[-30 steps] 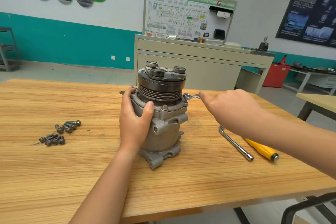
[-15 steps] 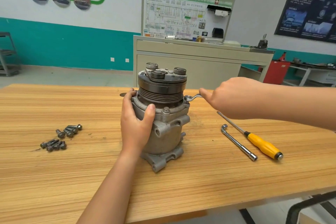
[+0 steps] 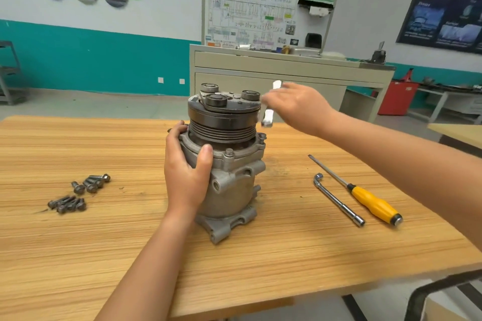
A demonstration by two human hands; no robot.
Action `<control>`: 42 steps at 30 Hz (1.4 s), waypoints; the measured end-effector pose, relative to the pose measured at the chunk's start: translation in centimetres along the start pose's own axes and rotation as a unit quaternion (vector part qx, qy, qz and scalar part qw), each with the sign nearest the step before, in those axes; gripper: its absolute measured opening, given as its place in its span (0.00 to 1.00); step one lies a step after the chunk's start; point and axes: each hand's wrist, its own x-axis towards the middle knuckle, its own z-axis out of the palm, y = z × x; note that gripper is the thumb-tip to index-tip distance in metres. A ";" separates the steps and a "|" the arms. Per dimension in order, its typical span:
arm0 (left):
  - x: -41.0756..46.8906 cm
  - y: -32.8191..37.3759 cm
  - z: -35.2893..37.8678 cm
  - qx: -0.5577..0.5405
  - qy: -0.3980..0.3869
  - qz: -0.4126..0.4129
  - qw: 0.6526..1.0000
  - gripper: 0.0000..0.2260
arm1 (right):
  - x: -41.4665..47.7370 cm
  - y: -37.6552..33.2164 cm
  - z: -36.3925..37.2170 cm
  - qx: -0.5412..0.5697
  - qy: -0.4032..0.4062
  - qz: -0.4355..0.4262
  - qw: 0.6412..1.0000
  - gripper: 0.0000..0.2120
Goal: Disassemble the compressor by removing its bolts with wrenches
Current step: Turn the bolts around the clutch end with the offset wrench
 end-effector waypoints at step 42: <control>-0.2 0.2 -0.2 -0.003 -0.008 -0.007 1.000 0.27 | 0.3 -0.6 1.8 0.010 0.011 -0.072 0.997 0.15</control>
